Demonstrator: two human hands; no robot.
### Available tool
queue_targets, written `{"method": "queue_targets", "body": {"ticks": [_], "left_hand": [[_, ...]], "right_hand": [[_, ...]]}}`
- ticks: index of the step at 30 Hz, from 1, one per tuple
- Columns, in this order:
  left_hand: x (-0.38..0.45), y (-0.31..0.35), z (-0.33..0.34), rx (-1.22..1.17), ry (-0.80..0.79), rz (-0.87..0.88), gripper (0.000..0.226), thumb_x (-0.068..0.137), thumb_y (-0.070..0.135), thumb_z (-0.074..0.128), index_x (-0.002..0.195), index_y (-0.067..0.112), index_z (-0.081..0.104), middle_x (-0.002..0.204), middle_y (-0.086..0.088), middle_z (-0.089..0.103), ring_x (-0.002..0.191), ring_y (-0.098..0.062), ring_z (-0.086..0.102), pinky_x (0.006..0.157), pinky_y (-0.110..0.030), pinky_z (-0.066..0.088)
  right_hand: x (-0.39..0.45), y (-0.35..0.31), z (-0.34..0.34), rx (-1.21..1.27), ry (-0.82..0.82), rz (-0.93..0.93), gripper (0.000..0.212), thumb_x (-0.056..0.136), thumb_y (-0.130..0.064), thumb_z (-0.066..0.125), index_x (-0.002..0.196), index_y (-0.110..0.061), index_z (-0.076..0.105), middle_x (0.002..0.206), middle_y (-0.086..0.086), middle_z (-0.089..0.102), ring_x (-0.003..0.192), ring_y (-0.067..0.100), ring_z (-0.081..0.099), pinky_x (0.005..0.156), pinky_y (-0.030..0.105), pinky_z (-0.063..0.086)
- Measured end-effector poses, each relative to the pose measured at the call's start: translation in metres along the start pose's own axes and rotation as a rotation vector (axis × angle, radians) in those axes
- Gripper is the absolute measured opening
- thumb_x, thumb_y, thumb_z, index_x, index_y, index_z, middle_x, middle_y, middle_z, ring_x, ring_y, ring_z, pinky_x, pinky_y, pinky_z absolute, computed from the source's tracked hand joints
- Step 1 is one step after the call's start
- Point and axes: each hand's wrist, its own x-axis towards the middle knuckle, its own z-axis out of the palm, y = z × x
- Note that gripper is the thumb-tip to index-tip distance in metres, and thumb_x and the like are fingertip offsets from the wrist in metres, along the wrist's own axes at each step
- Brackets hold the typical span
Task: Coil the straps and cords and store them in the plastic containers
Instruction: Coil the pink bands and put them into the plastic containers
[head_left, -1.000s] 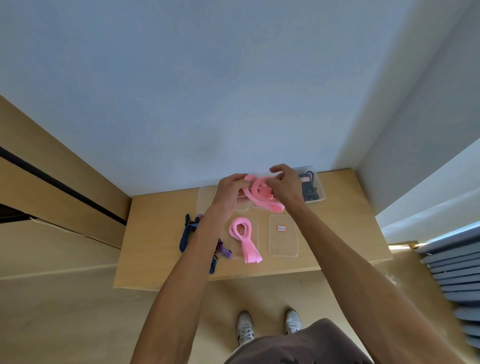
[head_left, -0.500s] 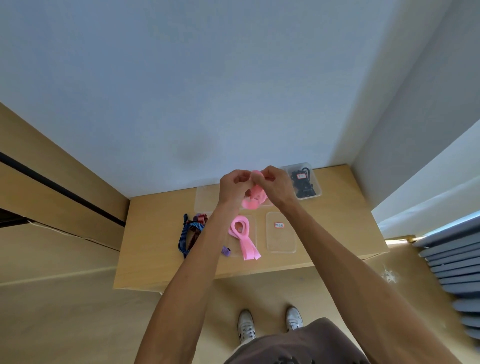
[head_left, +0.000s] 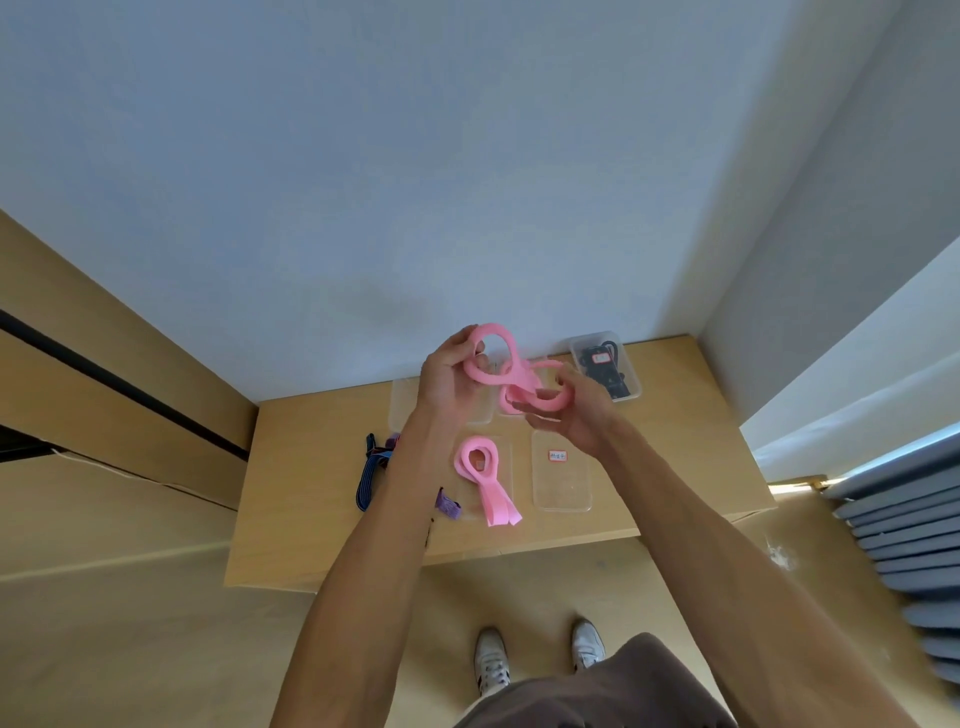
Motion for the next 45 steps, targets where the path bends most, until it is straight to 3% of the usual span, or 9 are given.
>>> {"method": "queue_targets", "body": {"ticks": [5,10,15,24,29,33,39,43,45], "left_hand": [[0.014,-0.017,-0.017,0.411,0.389,0.040,0.023,0.085,-0.002,0.063,0.101,0.015,0.063,0.095,-0.013,0.067,0.077,-0.021,0.062,0.068,-0.033,0.053],[0.015,-0.031,-0.015,0.972,0.435,0.102,0.028,0.091,0.020,0.053,0.082,-0.001,0.069,0.078,-0.013,0.064,0.077,-0.033,0.058,0.067,-0.036,0.043],[0.007,-0.036,0.008,0.676,0.236,-0.070,0.036,0.080,0.052,0.067,0.084,0.016,0.073,0.084,-0.008,0.076,0.073,-0.022,0.075,0.057,-0.029,0.057],[0.005,-0.045,0.013,0.533,0.050,-0.078,0.018,0.080,0.003,0.073,0.096,0.009,0.069,0.098,-0.016,0.072,0.078,-0.022,0.072,0.064,-0.031,0.060],[0.000,-0.057,0.018,0.537,0.000,-0.080,0.032,0.086,0.005,0.067,0.118,0.003,0.066,0.118,-0.022,0.068,0.109,-0.037,0.067,0.093,-0.050,0.057],[-0.003,-0.059,0.019,0.409,0.030,-0.064,0.034,0.087,0.003,0.066,0.121,-0.001,0.064,0.104,-0.015,0.071,0.092,-0.026,0.070,0.070,-0.034,0.059],[-0.002,-0.078,0.021,0.645,0.187,-0.038,0.013,0.086,0.012,0.072,0.098,0.017,0.069,0.097,-0.010,0.070,0.084,-0.022,0.068,0.063,-0.025,0.057],[0.003,-0.093,0.016,0.657,0.285,-0.069,0.025,0.088,0.014,0.072,0.111,0.010,0.065,0.091,-0.009,0.066,0.072,-0.019,0.060,0.068,-0.033,0.052],[0.007,-0.097,0.009,0.662,0.273,-0.110,0.025,0.088,0.010,0.068,0.113,0.011,0.065,0.091,-0.009,0.064,0.067,-0.016,0.056,0.057,-0.027,0.047]], "right_hand": [[0.007,0.000,-0.004,0.142,0.076,-0.067,0.016,0.104,-0.026,0.045,0.105,-0.012,0.053,0.100,0.014,0.071,0.104,0.042,0.069,0.070,0.037,0.057],[0.009,-0.007,-0.001,0.049,0.131,-0.106,0.014,0.105,-0.022,0.047,0.100,-0.012,0.055,0.094,0.011,0.072,0.084,0.026,0.074,0.061,0.034,0.058],[0.011,-0.003,0.008,-0.088,0.112,-0.159,0.013,0.102,-0.018,0.052,0.093,-0.013,0.058,0.109,0.015,0.074,0.097,0.028,0.073,0.068,0.035,0.057],[0.015,-0.003,0.001,-0.170,0.328,-0.217,0.014,0.096,-0.019,0.061,0.085,-0.013,0.067,0.090,0.008,0.067,0.085,0.023,0.060,0.070,0.030,0.047],[0.019,-0.010,-0.001,-0.354,0.447,-0.184,0.046,0.085,-0.041,0.068,0.119,-0.012,0.063,0.113,0.004,0.067,0.104,0.023,0.063,0.088,0.037,0.053],[0.015,-0.018,-0.012,-0.419,0.326,-0.054,0.051,0.083,-0.055,0.066,0.114,-0.015,0.067,0.108,0.005,0.069,0.101,0.023,0.065,0.081,0.035,0.052],[0.007,-0.003,-0.025,-0.262,0.288,-0.081,0.021,0.089,-0.014,0.058,0.106,-0.008,0.068,0.095,0.013,0.069,0.081,0.025,0.067,0.066,0.036,0.060],[0.011,0.008,-0.027,-0.256,0.355,-0.087,0.023,0.090,-0.001,0.052,0.107,-0.012,0.062,0.088,0.006,0.066,0.072,0.017,0.063,0.047,0.024,0.053],[0.019,0.015,-0.028,-0.307,0.385,-0.102,0.020,0.091,-0.001,0.053,0.093,-0.018,0.064,0.088,0.007,0.066,0.077,0.023,0.066,0.053,0.033,0.059]]}}
